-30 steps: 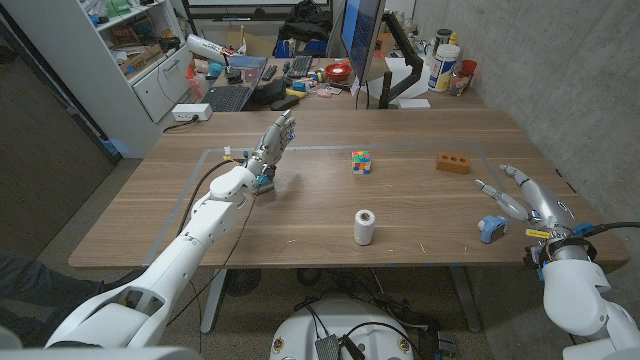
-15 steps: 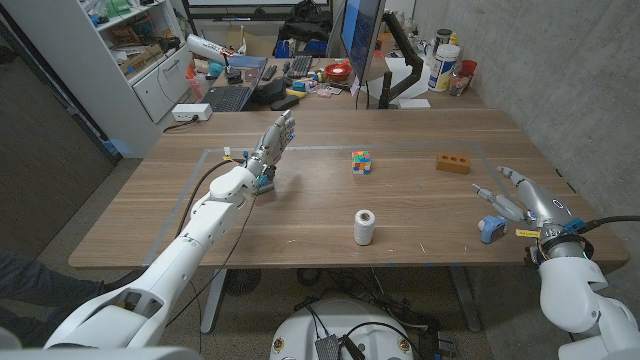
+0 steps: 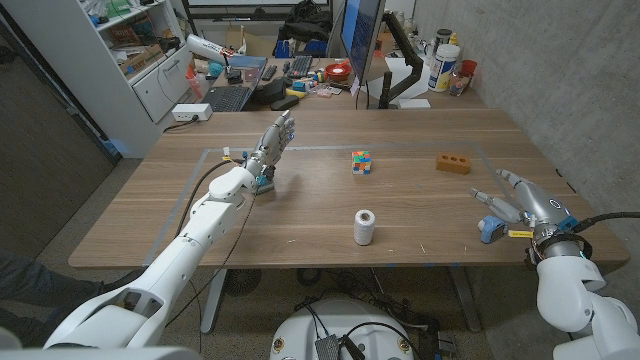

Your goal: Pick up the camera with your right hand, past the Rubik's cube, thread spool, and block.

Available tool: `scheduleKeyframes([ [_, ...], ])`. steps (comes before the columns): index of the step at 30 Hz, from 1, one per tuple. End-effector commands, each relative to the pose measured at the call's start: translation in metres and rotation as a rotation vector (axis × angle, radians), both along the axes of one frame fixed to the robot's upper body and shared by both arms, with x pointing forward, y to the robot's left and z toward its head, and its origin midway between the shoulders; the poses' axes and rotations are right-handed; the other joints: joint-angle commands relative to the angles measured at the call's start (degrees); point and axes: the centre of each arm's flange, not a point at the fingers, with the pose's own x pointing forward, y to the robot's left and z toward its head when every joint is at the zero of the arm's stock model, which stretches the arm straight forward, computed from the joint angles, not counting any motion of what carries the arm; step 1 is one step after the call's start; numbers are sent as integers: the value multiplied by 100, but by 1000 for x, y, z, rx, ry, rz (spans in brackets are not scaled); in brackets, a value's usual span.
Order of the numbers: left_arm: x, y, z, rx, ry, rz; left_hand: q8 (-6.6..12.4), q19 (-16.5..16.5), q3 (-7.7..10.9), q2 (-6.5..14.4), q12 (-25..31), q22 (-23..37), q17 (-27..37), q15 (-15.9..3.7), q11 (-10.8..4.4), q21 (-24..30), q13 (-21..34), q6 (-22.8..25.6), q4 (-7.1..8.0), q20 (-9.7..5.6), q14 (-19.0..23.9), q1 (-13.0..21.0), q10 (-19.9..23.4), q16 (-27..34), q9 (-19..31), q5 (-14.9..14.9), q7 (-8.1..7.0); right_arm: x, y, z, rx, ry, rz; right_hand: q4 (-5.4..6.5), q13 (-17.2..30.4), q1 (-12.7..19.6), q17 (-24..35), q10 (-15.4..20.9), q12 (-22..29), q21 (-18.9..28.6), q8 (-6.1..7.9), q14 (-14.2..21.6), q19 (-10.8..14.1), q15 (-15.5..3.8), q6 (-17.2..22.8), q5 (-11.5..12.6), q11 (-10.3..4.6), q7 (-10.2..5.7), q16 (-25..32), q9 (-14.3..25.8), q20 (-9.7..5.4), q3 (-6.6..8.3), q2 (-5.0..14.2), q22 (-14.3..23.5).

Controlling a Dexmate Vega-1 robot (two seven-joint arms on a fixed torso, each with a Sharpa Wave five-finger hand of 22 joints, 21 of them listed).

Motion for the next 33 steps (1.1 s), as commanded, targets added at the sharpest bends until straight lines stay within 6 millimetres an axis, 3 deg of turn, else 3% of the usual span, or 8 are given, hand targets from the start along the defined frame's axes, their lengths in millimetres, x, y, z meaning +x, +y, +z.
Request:
scheduleKeyframes([
  [1, 2, 1, -1, -9, -4, -1, 3, 11, -38, 50, 3, 30, 24, 45, 31, -38, 28, 42, -10, -175, -35, 32, -30, -7, 9, 35, 24, 1, 5, 1, -45, 43, -41, -3, 22, 82, 17, 42, 14, -28, 31, 65, 36, -31, 30, 49, 6, -22, 17, 7, 13, -3, -6, 19],
  [4, 2, 1, 0, -11, -6, 0, 2, 8, -42, 51, 2, 30, 24, 47, 37, -44, 28, 42, -10, -172, -36, 33, -33, -8, 10, 35, 22, 2, 6, 1, -52, 53, -47, -3, 22, 88, 17, 42, 14, -35, 33, 67, 37, -29, 33, 56, 8, -25, 17, 7, 14, -5, -6, 19],
  [9, 2, 1, 0, -12, -6, 0, 3, 8, -50, 54, 4, 31, 24, 44, 28, -52, 28, 47, -9, -167, -37, 36, -28, -8, 9, 36, 23, 3, 8, -1, -56, 66, -53, -2, 24, 112, 19, 25, 8, -54, 40, 62, 80, -19, 50, 89, -30, -40, 11, 8, 181, -12, -6, 20],
  [16, 1, 2, 2, -7, -7, 3, 1, 6, -61, 58, 2, 32, 24, 46, 0, -63, 28, 44, -8, -150, -38, 38, -34, -8, 10, 36, 16, 5, 10, -5, -57, 93, -71, 2, 26, 137, 21, 7, 4, -69, 50, 75, 137, 15, 81, 120, -13, -76, 13, 9, 279, -20, -3, 21],
  [22, 2, 3, 4, -10, -10, 2, 1, 7, -71, 62, 1, 33, 24, 38, 16, -73, 28, 46, -8, -149, -35, 41, -38, -6, 9, 37, 12, 8, 11, -6, -62, 119, -83, 11, 28, 161, 24, -59, -16, -88, 37, 69, 238, 136, 56, 163, -30, -85, 6, 10, 498, -37, -2, 21],
  [25, 2, 3, 4, -9, -7, 1, 2, 11, -75, 64, 2, 34, 24, 37, 17, -75, 28, 50, -7, -151, -37, 42, -36, -7, 10, 37, 8, 9, 12, -7, -59, 120, -87, 18, 30, 181, 27, -131, -35, -107, 33, 74, 304, 200, 47, 193, -174, -91, 6, 11, 623, -47, 3, 22],
  [28, 3, 4, 3, -10, -6, 1, 2, 14, -79, 66, 2, 34, 24, 33, 7, -77, 28, 52, -7, -154, -37, 43, -36, -7, 10, 37, 3, 9, 12, -8, -55, 121, -91, 22, 31, 197, 28, -222, -62, -105, 33, 83, 392, 228, 50, 213, -202, -104, 8, 12, 742, -55, 5, 23],
  [33, 2, 6, 4, -15, -10, 1, 0, 17, -87, 69, 3, 35, 24, 32, -20, -83, 28, 49, -7, -148, -37, 45, -36, -7, 10, 37, -2, 8, 14, -9, -59, 134, -103, 22, 31, 211, 29, -251, -65, -114, 28, 82, 437, 311, 36, 230, -201, -122, 6, 12, 822, -64, 1, 24],
])
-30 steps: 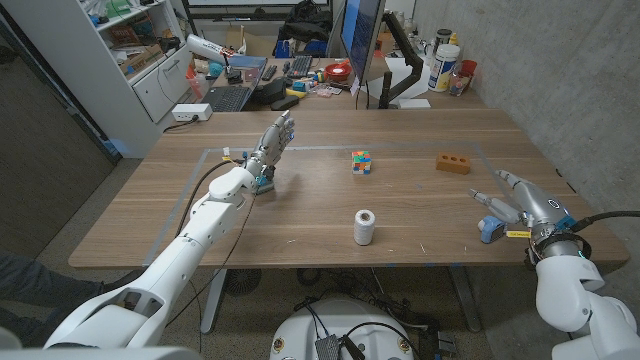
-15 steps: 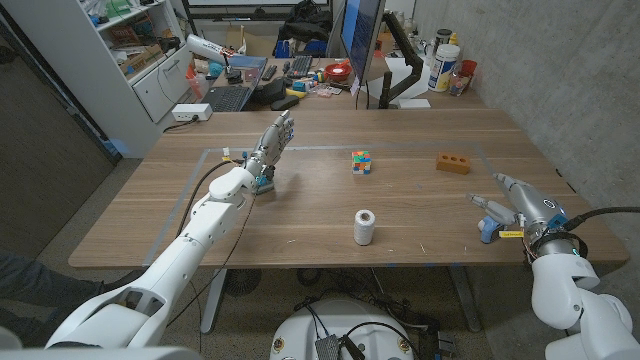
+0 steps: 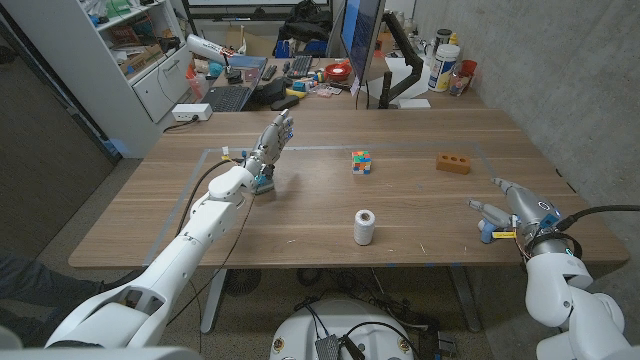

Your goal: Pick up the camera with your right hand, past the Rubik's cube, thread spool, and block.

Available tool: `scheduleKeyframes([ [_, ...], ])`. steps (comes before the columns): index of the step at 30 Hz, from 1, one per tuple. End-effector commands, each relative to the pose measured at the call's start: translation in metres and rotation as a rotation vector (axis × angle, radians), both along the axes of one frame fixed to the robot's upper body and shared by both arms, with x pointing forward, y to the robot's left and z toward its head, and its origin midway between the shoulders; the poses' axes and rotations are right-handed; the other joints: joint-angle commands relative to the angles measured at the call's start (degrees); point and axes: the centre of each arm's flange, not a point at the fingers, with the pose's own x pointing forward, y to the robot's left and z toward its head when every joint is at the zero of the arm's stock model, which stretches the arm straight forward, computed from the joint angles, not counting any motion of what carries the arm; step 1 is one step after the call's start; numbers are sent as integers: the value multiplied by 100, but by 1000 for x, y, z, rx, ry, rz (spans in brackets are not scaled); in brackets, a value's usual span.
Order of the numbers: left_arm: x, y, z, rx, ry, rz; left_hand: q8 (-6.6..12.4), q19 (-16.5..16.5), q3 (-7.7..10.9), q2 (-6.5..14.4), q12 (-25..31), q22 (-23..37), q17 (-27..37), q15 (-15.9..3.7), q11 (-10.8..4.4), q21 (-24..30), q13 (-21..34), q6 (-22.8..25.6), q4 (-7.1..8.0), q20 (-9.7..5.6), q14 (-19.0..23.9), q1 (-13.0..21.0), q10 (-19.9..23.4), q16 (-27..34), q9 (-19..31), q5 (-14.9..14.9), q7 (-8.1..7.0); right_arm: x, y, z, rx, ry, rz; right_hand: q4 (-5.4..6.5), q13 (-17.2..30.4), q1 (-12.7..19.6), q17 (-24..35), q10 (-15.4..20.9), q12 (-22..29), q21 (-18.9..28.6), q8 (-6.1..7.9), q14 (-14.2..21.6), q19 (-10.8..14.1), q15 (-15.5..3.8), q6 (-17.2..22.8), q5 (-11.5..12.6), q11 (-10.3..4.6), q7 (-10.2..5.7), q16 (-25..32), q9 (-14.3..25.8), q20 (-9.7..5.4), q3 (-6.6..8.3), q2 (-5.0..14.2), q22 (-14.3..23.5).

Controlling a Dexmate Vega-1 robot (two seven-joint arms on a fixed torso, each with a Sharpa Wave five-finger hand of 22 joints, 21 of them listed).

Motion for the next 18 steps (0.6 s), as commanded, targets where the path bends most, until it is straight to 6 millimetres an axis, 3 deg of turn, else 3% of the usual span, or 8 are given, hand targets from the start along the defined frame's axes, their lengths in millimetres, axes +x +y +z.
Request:
scheduleKeyframes([
  [1, 0, 3, 0, -6, -2, 0, 0, 19, -48, 47, 5, 35, 24, 32, -13, -40, 28, 29, 2, -149, -37, 23, -32, -7, 10, 37, 22, 1, 3, -4, -2, 28, -27, 13, 31, 72, 29, -60, -19, -7, 27, 8, 33, 117, -4, 62, -5, -47, 3, 13, 92, -28, -23, 11],
  [11, -1, 4, -1, -7, 1, 0, 5, 22, -63, 53, 4, 36, 24, 20, -27, -51, 27, 44, 3, -143, -33, 26, -34, -6, 10, 38, 7, 0, 5, -5, -8, 43, -53, 1, 31, 154, 26, -177, -30, -139, 37, -11, -39, 312, 21, 132, -154, -190, -8, 13, 494, -57, -43, 16],
  [18, 0, 5, -1, -9, 0, 1, 5, 22, -72, 56, 5, 37, 24, 16, -24, -58, 27, 46, 4, -139, -31, 28, -33, -5, 10, 38, -5, 2, 7, -4, -7, 68, -61, 2, 31, 182, 26, -370, -80, -215, -5, -75, -93, 377, -88, 168, -118, -211, -25, 12, 587, -85, -63, 21],
])
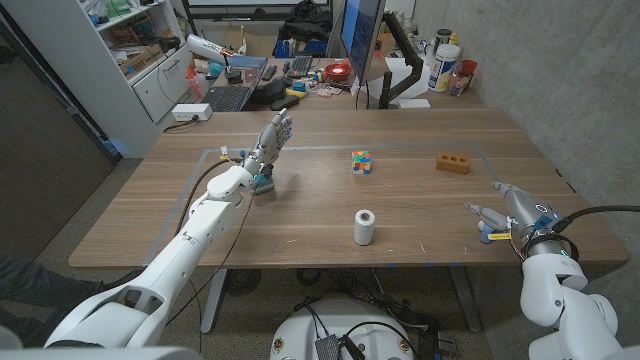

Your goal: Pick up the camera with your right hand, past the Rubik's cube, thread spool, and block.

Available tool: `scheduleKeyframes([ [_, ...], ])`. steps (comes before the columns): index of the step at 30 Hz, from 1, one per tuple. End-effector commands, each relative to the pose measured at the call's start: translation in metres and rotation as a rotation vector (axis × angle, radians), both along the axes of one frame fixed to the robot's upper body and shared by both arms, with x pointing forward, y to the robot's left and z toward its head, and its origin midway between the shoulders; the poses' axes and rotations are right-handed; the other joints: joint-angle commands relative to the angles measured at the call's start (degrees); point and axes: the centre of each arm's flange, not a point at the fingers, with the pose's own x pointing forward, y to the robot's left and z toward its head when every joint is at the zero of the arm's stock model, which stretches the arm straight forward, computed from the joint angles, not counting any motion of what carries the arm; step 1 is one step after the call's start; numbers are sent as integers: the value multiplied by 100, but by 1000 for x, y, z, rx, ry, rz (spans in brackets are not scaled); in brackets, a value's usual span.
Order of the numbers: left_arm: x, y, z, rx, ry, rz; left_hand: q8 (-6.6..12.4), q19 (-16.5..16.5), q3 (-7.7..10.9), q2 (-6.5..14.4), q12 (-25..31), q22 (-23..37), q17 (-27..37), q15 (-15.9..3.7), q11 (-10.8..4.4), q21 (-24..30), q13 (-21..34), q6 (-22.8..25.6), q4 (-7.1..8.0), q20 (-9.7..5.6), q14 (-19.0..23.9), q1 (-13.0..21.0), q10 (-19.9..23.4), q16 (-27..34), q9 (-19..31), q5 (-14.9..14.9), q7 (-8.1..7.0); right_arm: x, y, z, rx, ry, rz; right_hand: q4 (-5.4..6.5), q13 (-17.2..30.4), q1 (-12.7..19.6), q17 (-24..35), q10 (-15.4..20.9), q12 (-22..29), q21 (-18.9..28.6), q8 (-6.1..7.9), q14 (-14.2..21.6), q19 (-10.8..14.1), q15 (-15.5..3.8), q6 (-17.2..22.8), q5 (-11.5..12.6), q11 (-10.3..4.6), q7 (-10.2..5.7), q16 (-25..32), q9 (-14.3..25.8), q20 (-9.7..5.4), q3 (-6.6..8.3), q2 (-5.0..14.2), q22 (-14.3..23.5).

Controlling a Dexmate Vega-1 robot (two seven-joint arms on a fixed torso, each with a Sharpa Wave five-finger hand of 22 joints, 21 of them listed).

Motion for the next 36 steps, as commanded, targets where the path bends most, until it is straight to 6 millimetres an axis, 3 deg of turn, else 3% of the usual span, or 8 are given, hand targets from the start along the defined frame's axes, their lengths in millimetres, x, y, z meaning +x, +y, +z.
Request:
scheduleKeyframes([
  [1, 0, 1, -1, -2, 0, -1, 3, 25, -27, 57, 6, 8, 24, 12, -23, -21, 27, 42, 5, -145, -38, 29, -31, -8, 10, 38, -7, 2, 3, 0, 2, 38, -22, 9, 31, 81, 27, -150, -46, -64, -11, -39, -14, 76, -68, 67, 11, -1, -32, 13, 74, -51, -24, 22],
  [12, 1, 0, -1, 5, 3, -5, 3, 27, -42, 62, 3, 9, 23, -7, -40, -31, 28, 47, 5, -157, -57, 33, -38, -15, 10, 39, -11, 5, 4, -1, 8, 68, -31, 18, 30, 93, 27, -342, -61, -166, -40, -223, -85, 187, -213, 117, 97, 7, -65, 14, 90, -112, -65, 26],
  [36, 4, -1, -2, -5, 6, -4, 1, 20, -73, 74, 5, 10, 23, 0, -34, -55, 28, 47, 5, -143, -66, 45, -39, -15, 11, 41, -13, 17, -1, -7, 39, 132, -44, 27, 29, 115, 26, -517, -45, -287, -64, -394, -148, 227, -450, 190, 181, 55, -61, 14, 94, -200, -97, 32],
])
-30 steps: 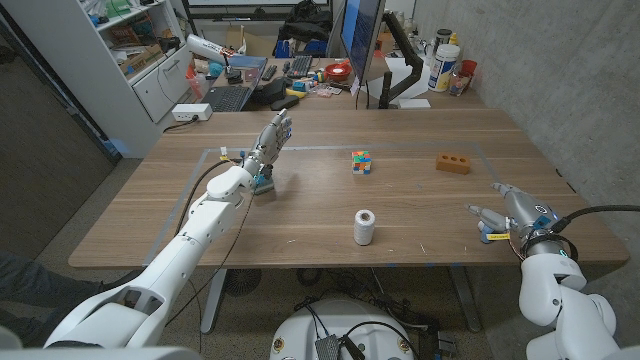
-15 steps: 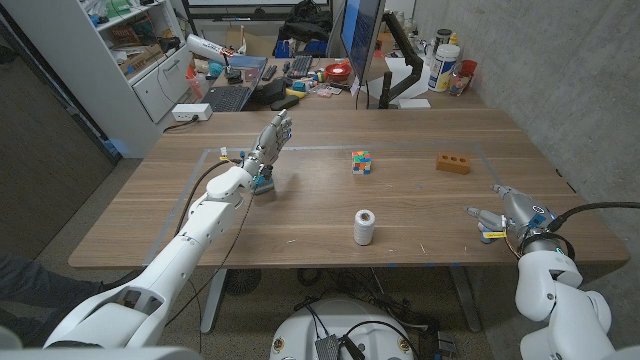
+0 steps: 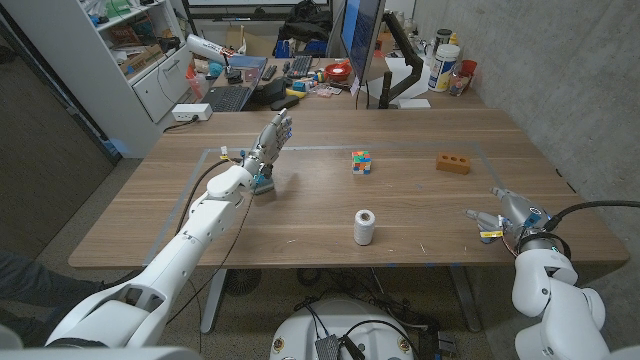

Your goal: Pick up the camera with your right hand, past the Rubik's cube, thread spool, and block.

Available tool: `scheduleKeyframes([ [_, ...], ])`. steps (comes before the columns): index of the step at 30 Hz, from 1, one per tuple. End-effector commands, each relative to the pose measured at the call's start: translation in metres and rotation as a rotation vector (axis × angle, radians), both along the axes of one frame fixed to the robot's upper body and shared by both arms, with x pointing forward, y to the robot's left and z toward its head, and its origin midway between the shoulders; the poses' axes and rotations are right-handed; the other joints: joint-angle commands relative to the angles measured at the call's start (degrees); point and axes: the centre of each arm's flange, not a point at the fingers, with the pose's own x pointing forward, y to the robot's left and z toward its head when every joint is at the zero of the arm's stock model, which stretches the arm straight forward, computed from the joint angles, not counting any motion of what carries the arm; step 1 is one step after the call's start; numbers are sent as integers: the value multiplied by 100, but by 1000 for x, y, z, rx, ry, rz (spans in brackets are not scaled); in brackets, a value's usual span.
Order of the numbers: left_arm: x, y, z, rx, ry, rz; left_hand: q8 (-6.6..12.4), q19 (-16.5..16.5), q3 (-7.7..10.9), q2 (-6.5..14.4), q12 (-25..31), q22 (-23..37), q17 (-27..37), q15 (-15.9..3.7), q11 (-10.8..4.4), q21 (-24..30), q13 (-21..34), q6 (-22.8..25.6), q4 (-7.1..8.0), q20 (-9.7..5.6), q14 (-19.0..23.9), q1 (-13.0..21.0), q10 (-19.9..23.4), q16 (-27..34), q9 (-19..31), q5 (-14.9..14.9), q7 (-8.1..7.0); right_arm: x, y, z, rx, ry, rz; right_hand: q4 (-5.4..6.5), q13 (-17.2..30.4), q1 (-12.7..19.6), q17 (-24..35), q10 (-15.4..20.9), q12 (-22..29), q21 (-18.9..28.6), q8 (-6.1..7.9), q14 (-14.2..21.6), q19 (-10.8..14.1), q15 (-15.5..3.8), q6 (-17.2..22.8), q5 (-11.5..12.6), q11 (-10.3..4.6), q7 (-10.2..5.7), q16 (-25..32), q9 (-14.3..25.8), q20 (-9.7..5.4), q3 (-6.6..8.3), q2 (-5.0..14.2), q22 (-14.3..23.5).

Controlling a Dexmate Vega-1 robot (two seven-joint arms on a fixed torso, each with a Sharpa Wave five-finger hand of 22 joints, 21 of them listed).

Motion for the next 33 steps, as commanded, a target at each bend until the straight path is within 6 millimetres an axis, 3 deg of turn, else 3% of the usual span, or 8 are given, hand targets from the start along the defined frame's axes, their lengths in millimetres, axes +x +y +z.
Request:
scheduleKeyframes([
  [1, 1, -1, -3, -6, 7, 1, 2, 18, -26, 44, 3, 12, 23, 16, -15, -11, 28, 20, 4, -142, -47, 15, -21, -15, 11, 41, 19, 5, -4, -3, 24, 35, -1, -4, 29, 41, 25, -16, -9, -11, -8, -18, -22, 18, -45, 28, 4, -4, 6, 15, 15, -45, -21, 33],
  [14, 2, -3, -2, -7, 4, 1, 0, 12, -44, 49, 3, 13, 23, 11, -17, -23, 28, 18, 5, -131, -51, 19, -24, -15, 11, 42, 10, 12, -8, -4, 49, 57, -7, 2, 28, 46, 24, -127, -19, -52, -17, -83, -24, 25, -172, 58, 79, 44, 6, 14, 18, -90, -32, 35],
  [22, 3, 0, -2, -5, 7, 6, 0, 10, -55, 52, 3, 13, 23, 22, -27, -29, 28, 18, 5, -128, -51, 22, -26, -14, 11, 43, 14, 18, -9, -6, 64, 76, -15, 9, 27, 43, 24, -162, -9, -74, -38, -106, -17, 30, -295, 75, 97, -19, 15, 12, 17, -123, -36, 36],
  [33, 4, 3, -3, -11, 14, 14, -3, -91, -75, 60, 2, 15, 23, 22, -37, -75, 28, 13, 7, -120, -58, 27, -34, -14, 11, 45, 13, 24, -10, -6, 73, 115, -26, 17, 27, 48, 23, -278, -20, -95, -28, -161, 9, 55, -388, 100, 222, 4, 15, 10, 17, -163, -34, 38],
])
